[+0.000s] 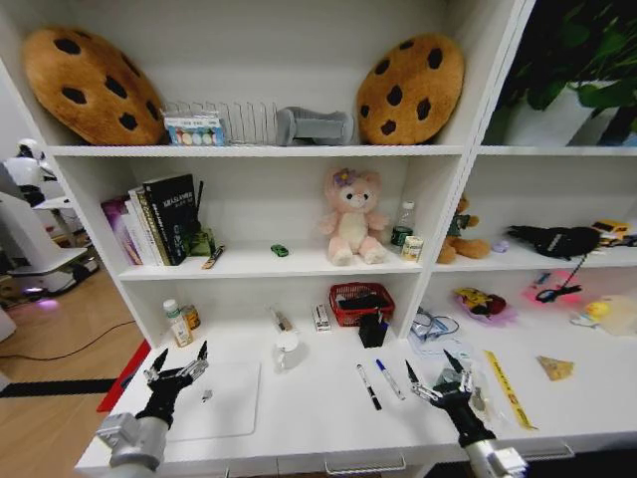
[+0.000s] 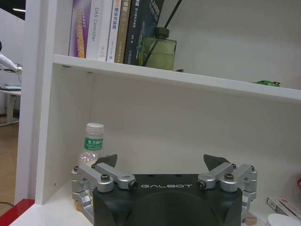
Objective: Organize the objects on the table.
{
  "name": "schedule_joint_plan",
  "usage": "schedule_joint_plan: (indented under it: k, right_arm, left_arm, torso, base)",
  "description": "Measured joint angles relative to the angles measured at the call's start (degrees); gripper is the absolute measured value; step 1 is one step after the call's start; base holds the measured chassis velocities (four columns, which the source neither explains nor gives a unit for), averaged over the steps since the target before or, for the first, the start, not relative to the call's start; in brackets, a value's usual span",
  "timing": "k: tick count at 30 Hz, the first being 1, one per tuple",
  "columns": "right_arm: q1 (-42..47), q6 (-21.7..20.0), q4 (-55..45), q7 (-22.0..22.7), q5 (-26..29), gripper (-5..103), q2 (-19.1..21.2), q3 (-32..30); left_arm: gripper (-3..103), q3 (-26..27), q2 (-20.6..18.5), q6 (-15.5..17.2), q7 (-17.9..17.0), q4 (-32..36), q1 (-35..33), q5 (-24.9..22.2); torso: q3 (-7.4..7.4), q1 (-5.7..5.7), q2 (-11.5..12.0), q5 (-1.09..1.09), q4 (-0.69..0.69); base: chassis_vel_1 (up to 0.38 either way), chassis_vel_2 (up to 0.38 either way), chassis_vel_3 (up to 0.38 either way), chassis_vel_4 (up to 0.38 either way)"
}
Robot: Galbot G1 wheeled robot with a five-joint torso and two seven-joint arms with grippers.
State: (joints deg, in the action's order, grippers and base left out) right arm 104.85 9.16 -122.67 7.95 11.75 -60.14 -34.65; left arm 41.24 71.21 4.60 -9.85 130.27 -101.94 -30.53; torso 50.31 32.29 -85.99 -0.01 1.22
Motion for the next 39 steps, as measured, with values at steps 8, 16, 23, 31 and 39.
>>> schedule_joint_plan:
  k: [8,16,23,31,39]
  right_arm:
    - [-2.41,-18.56,-5.24,8.2,2.4,100,2.98,6.08]
    - [-3.16,-20.4,-1.79,7.67,1.43,99,4.41,9.33]
    - [-11.53,-22.72,0.52,7.61,9.72,99,6.21,15.73]
    - [-19.42,-32.48,-0.65,13.28,22.36,96,7.41,18.83]
    - [-22.58,-40.19,-0.68,16.39,28.44,93,9.33,19.64]
  left_arm:
    - [100,0.49,0.08,-0.37,-0.03,0.22,-0.78,0.08]
    - [100,-0.26,0.35,-0.47,-0.06,0.37,-0.78,0.33]
    - [100,0.46,0.34,-0.34,-0.31,0.62,-1.62,0.52]
    - [100,0.46,1.3,-0.44,-0.3,0.6,-2.57,1.6]
    - [100,-0.83,2.32,-0.48,-0.35,0.13,-2.34,2.66]
  torso:
    - [0.0,0.0,0.0,0.01,-0.01]
    - [0.0,0.0,0.0,0.01,0.02]
    - [0.0,0.0,0.0,0.01,-0.02]
    - [0.0,0.0,0.0,0.01,-0.01]
    - [0.0,0.0,0.0,0.01,0.02]
  base:
    - [0.0,0.0,0.0,0.0]
    - [0.0,0.0,0.0,0.0]
    - [0.0,0.0,0.0,0.0]
    - [0.0,0.0,0.0,0.0]
    - [0.0,0.0,0.0,0.0]
